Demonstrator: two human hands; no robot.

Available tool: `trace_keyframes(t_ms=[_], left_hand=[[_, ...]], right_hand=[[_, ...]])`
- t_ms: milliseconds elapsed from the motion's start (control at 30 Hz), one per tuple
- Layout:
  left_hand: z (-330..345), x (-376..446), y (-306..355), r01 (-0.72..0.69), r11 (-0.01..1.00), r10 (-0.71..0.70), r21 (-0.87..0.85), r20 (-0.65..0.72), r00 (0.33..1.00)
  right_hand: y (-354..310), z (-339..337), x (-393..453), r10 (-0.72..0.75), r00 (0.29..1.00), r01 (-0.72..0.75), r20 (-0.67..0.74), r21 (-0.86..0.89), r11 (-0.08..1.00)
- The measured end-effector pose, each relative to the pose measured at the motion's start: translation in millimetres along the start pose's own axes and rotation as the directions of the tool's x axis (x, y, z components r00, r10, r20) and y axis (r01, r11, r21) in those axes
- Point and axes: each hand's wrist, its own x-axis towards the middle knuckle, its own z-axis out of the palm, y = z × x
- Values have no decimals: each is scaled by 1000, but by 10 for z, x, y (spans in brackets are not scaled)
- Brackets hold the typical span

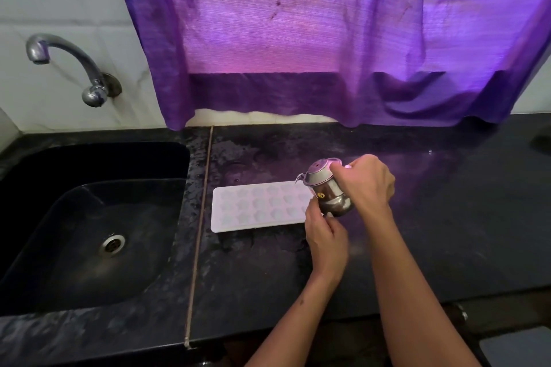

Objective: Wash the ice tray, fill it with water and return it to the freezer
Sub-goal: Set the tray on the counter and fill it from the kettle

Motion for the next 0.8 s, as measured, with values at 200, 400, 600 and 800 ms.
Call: trace_keyframes(t_ms=[200,400,600,800], left_hand=[[-2,6,-6,12,1000,-13,7,14,1000],[2,9,3,11,1000,-11,8,17,1000],[-1,-3,4,-17,1000,16,24,12,1000],[-10,-33,75,-98,995,99,26,-53,994]], right_hand=[[7,-9,-12,-1,1000,1,-1,-4,1000],[7,-12,-13,12,1000,-12,-8,-10,1000],[24,8,-20,38,999,-37,-26,44,998],[17,-72,-29,67,998,-64,-12,145,987]])
